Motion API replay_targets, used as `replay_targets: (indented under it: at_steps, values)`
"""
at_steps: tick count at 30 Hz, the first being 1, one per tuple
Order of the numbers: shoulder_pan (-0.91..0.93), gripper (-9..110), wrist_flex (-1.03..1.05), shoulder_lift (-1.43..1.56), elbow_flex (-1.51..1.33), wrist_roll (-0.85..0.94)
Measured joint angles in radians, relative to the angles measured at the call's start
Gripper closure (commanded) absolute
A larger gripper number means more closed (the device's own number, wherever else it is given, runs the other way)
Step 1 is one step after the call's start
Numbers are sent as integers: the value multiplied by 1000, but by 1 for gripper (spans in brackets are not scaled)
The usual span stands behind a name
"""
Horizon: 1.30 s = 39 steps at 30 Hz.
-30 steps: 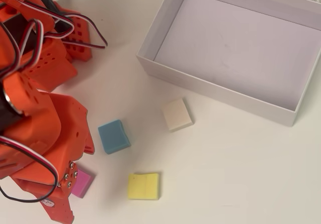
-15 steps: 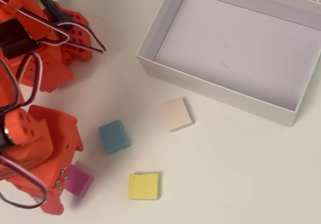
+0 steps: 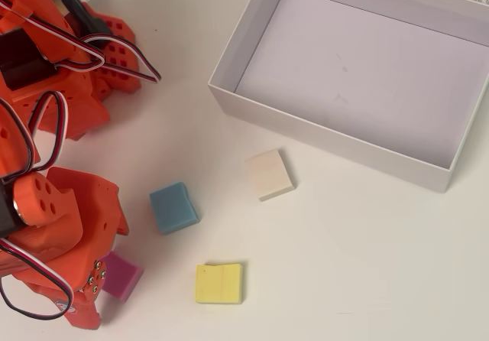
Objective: Grasp the pink cuboid and put it in the bin.
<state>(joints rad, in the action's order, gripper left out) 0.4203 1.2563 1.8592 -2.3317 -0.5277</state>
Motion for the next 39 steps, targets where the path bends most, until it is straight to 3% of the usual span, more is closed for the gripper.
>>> replay_targets:
  at_steps: [8,13,21,24,31,39]
  values:
    - [14,71,-66,0,-40,11]
    - [18,78,-86,3,-55,20]
    - [25,97,-123,14,-75,35]
    - [25,110,-129,15,-77,37]
    - [31,110,-147,38,-100,52]
    - [38,110,-170,219,2,236]
